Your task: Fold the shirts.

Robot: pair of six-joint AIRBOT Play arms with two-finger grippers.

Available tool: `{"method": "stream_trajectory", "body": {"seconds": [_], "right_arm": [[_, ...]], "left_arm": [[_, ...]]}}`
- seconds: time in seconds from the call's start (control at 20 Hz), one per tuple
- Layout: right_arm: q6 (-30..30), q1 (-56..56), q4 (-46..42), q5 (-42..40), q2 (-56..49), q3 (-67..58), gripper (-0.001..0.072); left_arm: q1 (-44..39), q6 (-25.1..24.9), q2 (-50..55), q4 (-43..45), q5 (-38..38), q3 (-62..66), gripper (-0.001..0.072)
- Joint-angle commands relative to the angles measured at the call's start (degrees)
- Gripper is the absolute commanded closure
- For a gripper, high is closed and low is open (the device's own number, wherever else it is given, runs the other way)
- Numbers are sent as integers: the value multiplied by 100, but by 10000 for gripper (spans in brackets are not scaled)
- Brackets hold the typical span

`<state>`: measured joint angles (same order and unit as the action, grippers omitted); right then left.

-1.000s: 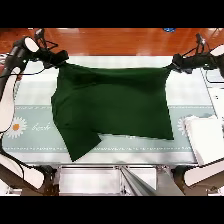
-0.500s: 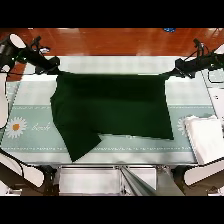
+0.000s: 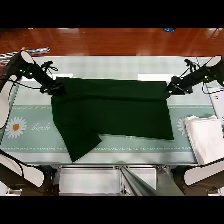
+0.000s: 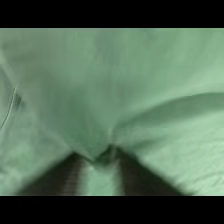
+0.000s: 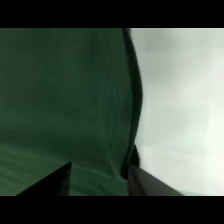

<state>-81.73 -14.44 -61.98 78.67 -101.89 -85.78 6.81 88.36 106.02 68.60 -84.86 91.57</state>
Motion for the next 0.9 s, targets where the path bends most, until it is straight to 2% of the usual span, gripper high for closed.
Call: {"method": "stream_trajectory", "body": {"seconds": [0.0,0.1,0.25,0.4,0.5,0.55,0.6,0.65,0.85], "right_arm": [[-122,-197,33,634,92,-109,302],[-175,-522,28,704,496,-205,302],[-212,-962,-94,643,1506,177,304],[-203,-1150,-205,-396,2970,1969,303],[101,-1141,223,-811,3963,3473,303],[387,-1141,551,-831,4439,4159,304],[498,-1145,807,-925,4905,4776,304],[511,-1145,975,-1012,5366,5309,304],[507,-1145,1274,-841,6369,6037,304]], "left_arm": [[297,20,-37,103,-911,66,200],[595,39,-289,101,-1276,68,200],[951,-55,-1292,105,-885,-551,200],[1475,-223,-2745,114,361,-2409,200],[2013,-339,-3766,-409,1263,-3969,201],[2345,-643,-4221,-979,1537,-4708,201],[2658,-1086,-4572,-1554,1591,-5331,201],[2892,-1318,-4780,-1928,1565,-5790,201],[2944,-1486,-4907,-2068,1353,-6800,201]]}}
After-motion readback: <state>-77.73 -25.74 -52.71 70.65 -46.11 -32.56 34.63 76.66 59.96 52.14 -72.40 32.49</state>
